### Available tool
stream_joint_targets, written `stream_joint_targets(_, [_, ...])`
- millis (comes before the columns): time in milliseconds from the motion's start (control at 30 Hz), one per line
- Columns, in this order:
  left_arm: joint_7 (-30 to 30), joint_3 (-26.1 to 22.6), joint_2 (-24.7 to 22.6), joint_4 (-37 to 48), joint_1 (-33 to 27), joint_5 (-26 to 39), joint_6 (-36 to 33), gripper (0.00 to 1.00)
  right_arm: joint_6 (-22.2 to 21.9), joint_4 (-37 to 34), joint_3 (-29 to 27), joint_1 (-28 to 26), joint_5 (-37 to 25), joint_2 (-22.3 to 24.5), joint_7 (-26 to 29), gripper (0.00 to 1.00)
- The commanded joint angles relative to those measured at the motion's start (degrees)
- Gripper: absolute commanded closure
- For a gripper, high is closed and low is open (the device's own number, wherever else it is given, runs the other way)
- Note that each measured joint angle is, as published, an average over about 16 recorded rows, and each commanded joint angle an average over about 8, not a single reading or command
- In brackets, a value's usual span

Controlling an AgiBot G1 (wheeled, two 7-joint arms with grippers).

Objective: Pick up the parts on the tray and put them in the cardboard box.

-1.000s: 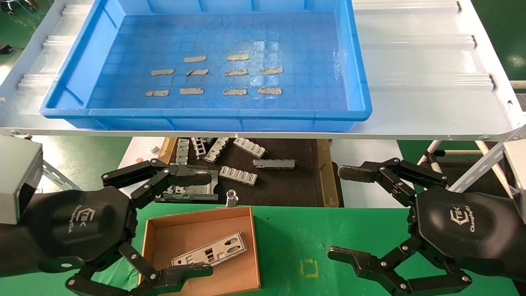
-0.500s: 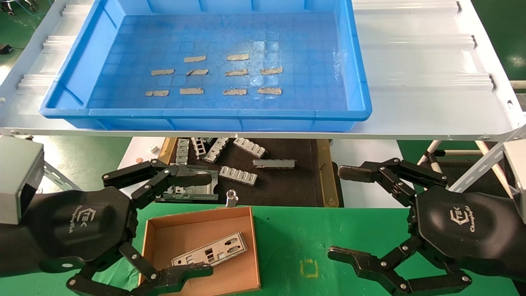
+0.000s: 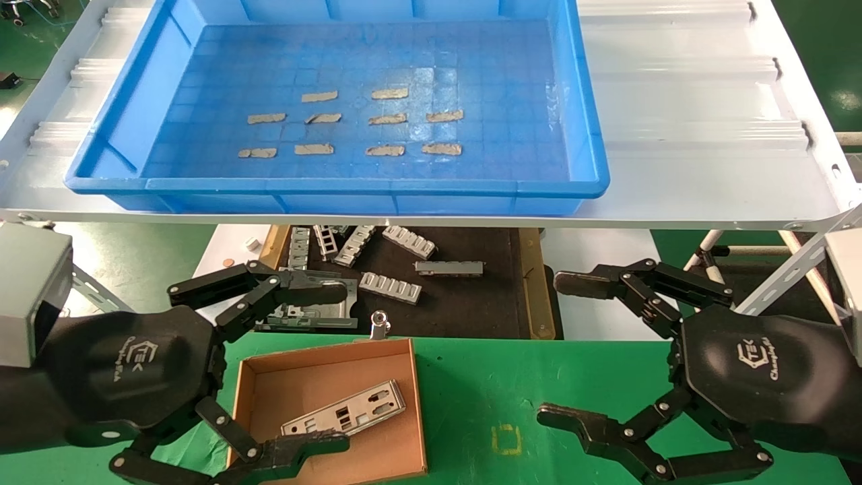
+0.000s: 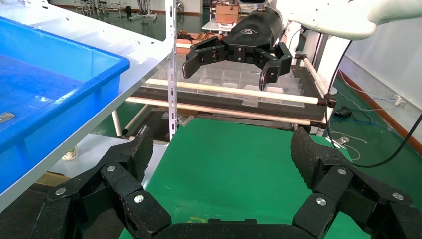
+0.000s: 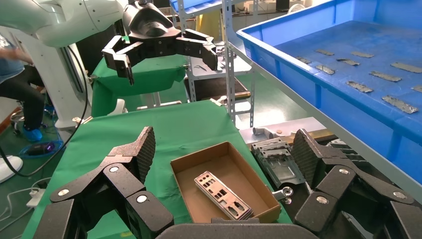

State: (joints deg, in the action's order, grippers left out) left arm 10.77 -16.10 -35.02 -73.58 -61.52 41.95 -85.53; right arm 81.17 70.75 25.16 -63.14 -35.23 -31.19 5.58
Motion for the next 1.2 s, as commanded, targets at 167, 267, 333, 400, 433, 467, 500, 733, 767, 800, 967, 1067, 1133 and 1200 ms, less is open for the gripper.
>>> stream_joint_targets(167, [0.0, 0.0, 0.0, 0.0, 0.0, 0.0, 0.0, 0.00, 0.0, 0.0, 0.0, 0.0, 0.0, 0.0, 0.0, 0.00])
stream_joint_targets(267, [0.0, 0.0, 0.0, 0.0, 0.0, 0.0, 0.0, 0.00, 0.0, 0.0, 0.0, 0.0, 0.0, 0.0, 0.0, 0.00])
stream_joint_targets(333, [0.0, 0.0, 0.0, 0.0, 0.0, 0.0, 0.0, 0.00, 0.0, 0.0, 0.0, 0.0, 0.0, 0.0, 0.0, 0.00])
stream_joint_targets(400, [0.0, 0.0, 0.0, 0.0, 0.0, 0.0, 0.0, 0.00, 0.0, 0.0, 0.0, 0.0, 0.0, 0.0, 0.0, 0.00])
stream_joint_targets(433, [0.0, 0.0, 0.0, 0.0, 0.0, 0.0, 0.0, 0.00, 0.0, 0.0, 0.0, 0.0, 0.0, 0.0, 0.0, 0.00])
stream_joint_targets(467, [0.0, 0.0, 0.0, 0.0, 0.0, 0.0, 0.0, 0.00, 0.0, 0.0, 0.0, 0.0, 0.0, 0.0, 0.0, 0.00])
stream_joint_targets(500, [0.0, 0.0, 0.0, 0.0, 0.0, 0.0, 0.0, 0.00, 0.0, 0.0, 0.0, 0.0, 0.0, 0.0, 0.0, 0.00])
stream_joint_targets(733, [0.0, 0.0, 0.0, 0.0, 0.0, 0.0, 0.0, 0.00, 0.0, 0.0, 0.0, 0.0, 0.0, 0.0, 0.0, 0.00])
stream_joint_targets(767, [0.0, 0.0, 0.0, 0.0, 0.0, 0.0, 0.0, 0.00, 0.0, 0.0, 0.0, 0.0, 0.0, 0.0, 0.0, 0.00])
stream_joint_targets(800, [0.0, 0.0, 0.0, 0.0, 0.0, 0.0, 0.0, 0.00, 0.0, 0.0, 0.0, 0.0, 0.0, 0.0, 0.0, 0.00])
stream_joint_targets(967, [0.0, 0.0, 0.0, 0.0, 0.0, 0.0, 0.0, 0.00, 0.0, 0.0, 0.0, 0.0, 0.0, 0.0, 0.0, 0.00])
stream_joint_targets(1067, [0.0, 0.0, 0.0, 0.0, 0.0, 0.0, 0.0, 0.00, 0.0, 0.0, 0.0, 0.0, 0.0, 0.0, 0.0, 0.00])
stream_joint_targets(1133, [0.0, 0.0, 0.0, 0.0, 0.0, 0.0, 0.0, 0.00, 0.0, 0.0, 0.0, 0.0, 0.0, 0.0, 0.0, 0.00])
stream_joint_targets(1200, [0.0, 0.0, 0.0, 0.0, 0.0, 0.0, 0.0, 0.00, 0.0, 0.0, 0.0, 0.0, 0.0, 0.0, 0.0, 0.00])
